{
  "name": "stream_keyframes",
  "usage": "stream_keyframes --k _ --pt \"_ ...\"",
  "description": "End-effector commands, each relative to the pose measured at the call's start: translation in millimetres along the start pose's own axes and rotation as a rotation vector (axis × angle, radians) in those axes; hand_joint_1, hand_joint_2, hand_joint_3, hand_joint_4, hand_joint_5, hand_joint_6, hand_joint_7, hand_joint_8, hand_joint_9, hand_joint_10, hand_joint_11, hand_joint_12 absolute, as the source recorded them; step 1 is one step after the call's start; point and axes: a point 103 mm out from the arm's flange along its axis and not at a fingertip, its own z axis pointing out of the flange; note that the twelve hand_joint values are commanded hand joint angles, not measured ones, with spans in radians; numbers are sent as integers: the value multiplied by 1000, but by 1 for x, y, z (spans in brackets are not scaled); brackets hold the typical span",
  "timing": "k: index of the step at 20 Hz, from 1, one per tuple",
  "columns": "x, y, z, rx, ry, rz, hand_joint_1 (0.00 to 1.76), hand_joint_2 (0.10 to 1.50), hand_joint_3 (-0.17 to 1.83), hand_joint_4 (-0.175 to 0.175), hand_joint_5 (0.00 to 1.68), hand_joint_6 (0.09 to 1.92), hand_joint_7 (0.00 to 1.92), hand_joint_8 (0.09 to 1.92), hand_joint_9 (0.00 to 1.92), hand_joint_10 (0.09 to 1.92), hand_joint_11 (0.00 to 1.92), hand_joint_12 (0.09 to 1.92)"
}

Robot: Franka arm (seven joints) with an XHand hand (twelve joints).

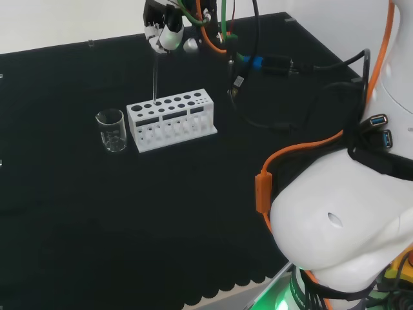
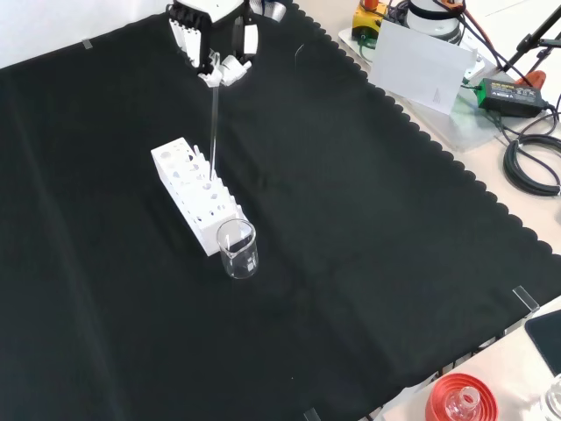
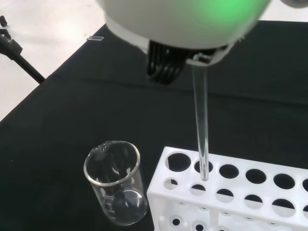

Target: Take the glass rod from the white test tube rack.

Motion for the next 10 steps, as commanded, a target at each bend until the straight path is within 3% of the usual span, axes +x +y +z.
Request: stream_keyframes --k 1,10 --pt "10 -1 -3 -3 -6 -7 1337 489 954 -175 1213 738 1428 733 1640 573 1619 557" --pt "25 -1 -7 -12 -9 -20 1338 486 957 -175 1215 735 1432 728 1645 570 1621 561"
